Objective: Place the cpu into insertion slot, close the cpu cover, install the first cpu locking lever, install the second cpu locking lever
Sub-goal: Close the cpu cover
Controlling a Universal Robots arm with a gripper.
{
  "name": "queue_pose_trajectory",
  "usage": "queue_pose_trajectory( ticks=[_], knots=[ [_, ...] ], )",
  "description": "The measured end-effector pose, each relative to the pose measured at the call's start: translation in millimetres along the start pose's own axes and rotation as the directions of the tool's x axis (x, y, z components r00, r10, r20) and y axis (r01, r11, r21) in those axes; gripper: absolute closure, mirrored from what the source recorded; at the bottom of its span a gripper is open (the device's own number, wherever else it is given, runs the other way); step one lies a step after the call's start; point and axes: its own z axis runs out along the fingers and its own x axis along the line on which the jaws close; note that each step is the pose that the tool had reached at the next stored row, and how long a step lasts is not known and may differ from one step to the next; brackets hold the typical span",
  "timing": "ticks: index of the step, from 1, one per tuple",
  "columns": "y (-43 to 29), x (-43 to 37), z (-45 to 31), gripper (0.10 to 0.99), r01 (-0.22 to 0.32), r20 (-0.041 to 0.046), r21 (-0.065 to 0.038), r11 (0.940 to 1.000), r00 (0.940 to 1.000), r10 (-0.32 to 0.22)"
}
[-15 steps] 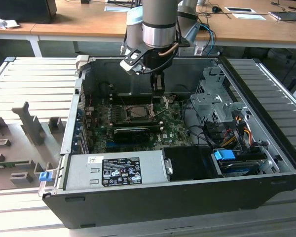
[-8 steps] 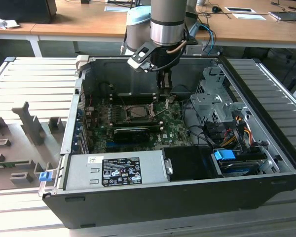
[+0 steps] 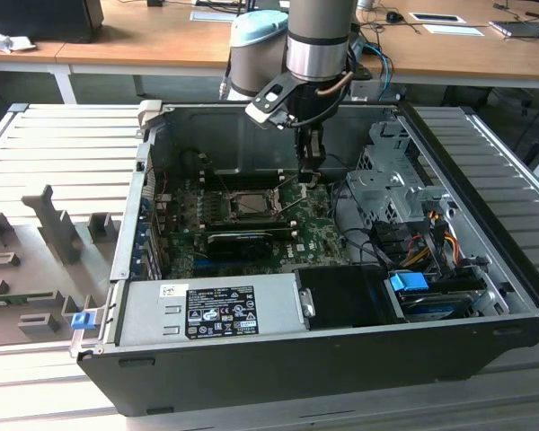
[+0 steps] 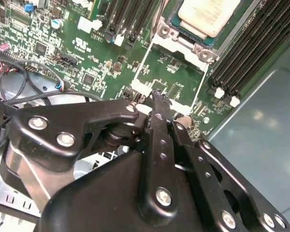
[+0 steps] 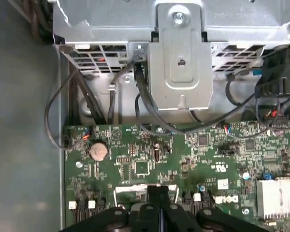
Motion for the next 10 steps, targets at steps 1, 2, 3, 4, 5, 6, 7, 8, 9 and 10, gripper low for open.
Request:
queue_pose_trajectory(
  ticks=[1, 2, 3, 4, 5, 6, 7, 8, 9, 10],
  knots=[
    [0.1, 0.0, 0.4, 0.980, 0.000, 0.0002, 0.000, 1.0000, 1.0000, 0.000],
    [0.1, 0.0, 0.6, 0.980, 0.000, 0.0004, 0.000, 1.0000, 1.0000, 0.000],
    [0.4, 0.0, 0.9, 0.980, 0.000, 0.0005, 0.000, 1.0000, 1.0000, 0.000],
    [1.5, 0.0, 1.1, 0.980, 0.000, 0.0005, 0.000, 1.0000, 1.0000, 0.000],
    [3.0, 0.1, 1.3, 0.980, 0.000, 0.0006, 0.000, 1.0000, 1.0000, 0.000],
    [7.3, 0.4, 1.8, 0.980, 0.000, 0.0003, 0.000, 1.0000, 1.0000, 0.000],
    [10.9, 0.8, 2.3, 0.980, 0.000, 0.0005, 0.000, 1.0000, 1.0000, 0.000],
    [13.0, 1.2, 3.1, 0.980, 0.001, 0.0004, 0.000, 1.0000, 1.0000, -0.001],
    [14.4, 1.7, 3.6, 0.980, 0.001, 0.0005, 0.000, 1.0000, 1.0000, -0.001],
    [17.8, 3.0, 4.9, 0.980, 0.001, 0.0005, 0.000, 1.0000, 1.0000, -0.001]
  ],
)
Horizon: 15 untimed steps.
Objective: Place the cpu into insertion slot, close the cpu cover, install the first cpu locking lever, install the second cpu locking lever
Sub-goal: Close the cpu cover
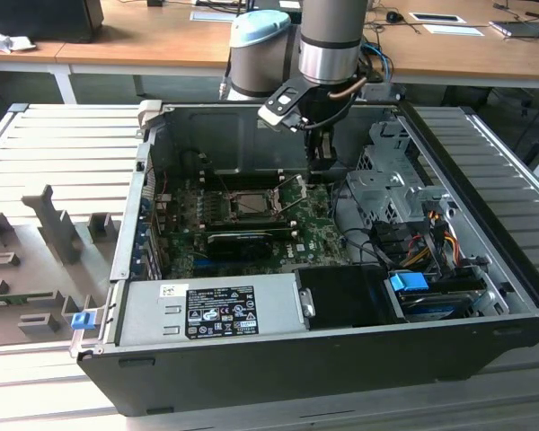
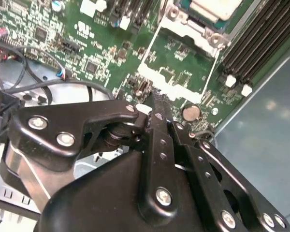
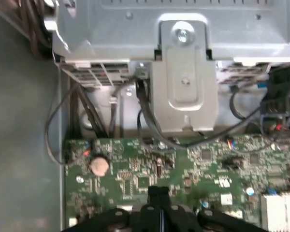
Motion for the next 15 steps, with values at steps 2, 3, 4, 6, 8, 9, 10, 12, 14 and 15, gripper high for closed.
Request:
queue_pose_trajectory(
  ticks=[2, 3, 4, 6, 8, 9, 10, 12, 14, 15],
  knots=[
    [2.6, 1.7, 1.9, 0.980, 0.001, 0.0000, 0.001, 1.0000, 1.0000, -0.001],
    [3.4, 2.2, 3.1, 0.980, 0.001, -0.0003, 0.001, 1.0000, 1.0000, -0.001],
    [4.1, 2.9, 4.8, 0.980, 0.001, -0.0001, 0.001, 1.0000, 1.0000, -0.001],
    [4.4, 3.6, 7.2, 0.980, 0.001, -0.0001, 0.001, 1.0000, 1.0000, -0.001],
    [4.7, 4.6, 9.7, 0.980, 0.001, -0.0001, 0.001, 1.0000, 1.0000, -0.001],
    [4.8, 5.1, 11.3, 0.980, 0.002, -0.0001, 0.001, 1.0000, 1.0000, -0.002],
    [4.8, 5.3, 12.0, 0.980, 0.002, -0.0002, 0.001, 1.0000, 1.0000, -0.002],
    [4.4, 5.8, 12.3, 0.980, 0.002, 0.0000, 0.002, 1.0000, 1.0000, -0.002],
    [3.4, 5.8, 12.3, 0.980, 0.002, -0.0001, 0.004, 1.0000, 1.0000, -0.002],
    [2.6, 5.8, 12.2, 0.980, 0.002, 0.0000, 0.004, 1.0000, 1.0000, -0.002]
  ],
)
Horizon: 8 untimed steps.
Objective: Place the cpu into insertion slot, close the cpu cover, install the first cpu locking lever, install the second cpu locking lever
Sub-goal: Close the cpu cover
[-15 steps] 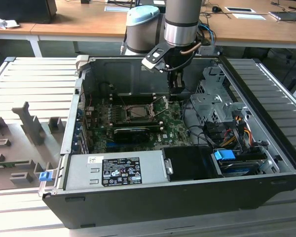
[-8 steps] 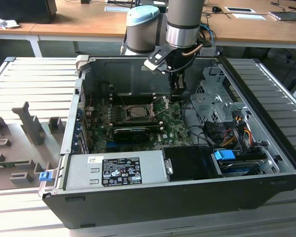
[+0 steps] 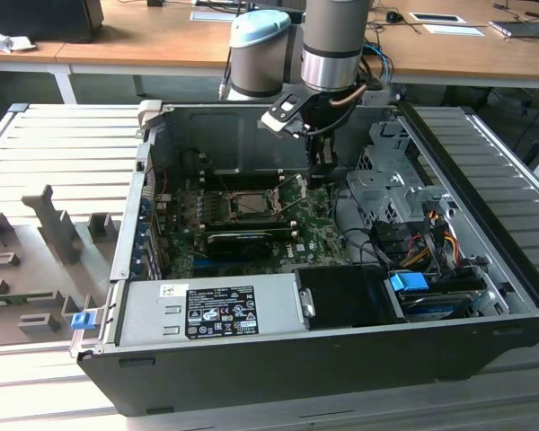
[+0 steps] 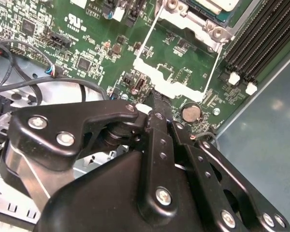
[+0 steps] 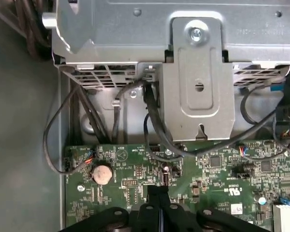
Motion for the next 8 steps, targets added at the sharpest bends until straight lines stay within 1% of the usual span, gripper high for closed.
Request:
queue_pose_trajectory(
  ticks=[1, 7, 8],
  knots=[
    [-2.3, -0.1, -0.1, 0.980, 0.000, 0.0000, 0.000, 1.0000, 1.0000, 0.000],
    [-9.5, -0.3, -0.4, 0.980, 0.001, -0.0001, 0.000, 1.0000, 1.0000, -0.001],
    [-11.6, -0.3, -0.5, 0.980, 0.001, -0.0002, 0.000, 1.0000, 1.0000, -0.001]
  ],
)
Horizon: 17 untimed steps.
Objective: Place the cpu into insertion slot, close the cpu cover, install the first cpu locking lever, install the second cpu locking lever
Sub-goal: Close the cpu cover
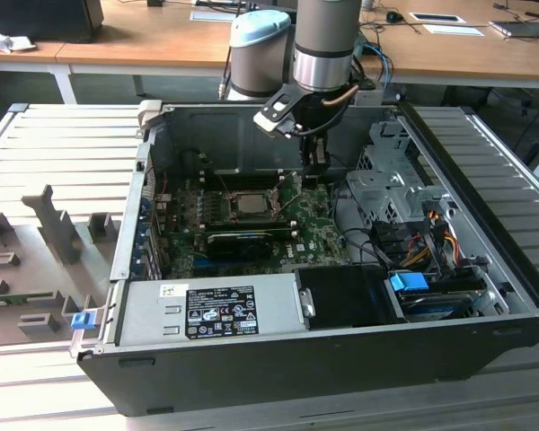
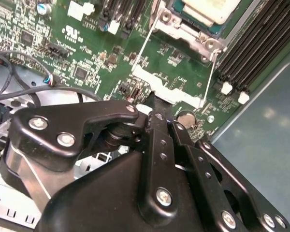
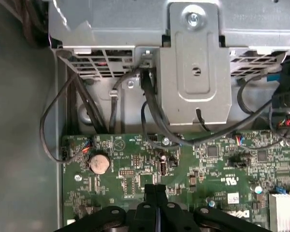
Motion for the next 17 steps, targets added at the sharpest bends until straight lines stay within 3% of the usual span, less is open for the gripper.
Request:
queue_pose_trajectory(
  ticks=[8, 9, 10, 11, 17],
  knots=[
    [-34.8, -1.2, -1.7, 0.980, 0.000, 0.0000, 0.000, 1.0000, 1.0000, 0.000],
    [-41.3, -1.3, -2.0, 0.980, 0.000, 0.0001, 0.000, 1.0000, 1.0000, 0.000],
    [-56.7, -1.6, -0.2, 0.980, 0.000, -0.0001, 0.000, 1.0000, 1.0000, 0.000],
    [-65.8, -0.8, 10.8, 0.980, 0.001, 0.0000, 0.000, 1.0000, 1.0000, -0.001],
    [-85.5, -1.2, 12.2, 0.980, 0.004, -0.0006, 0.000, 1.0000, 1.0000, -0.004]
  ],
)
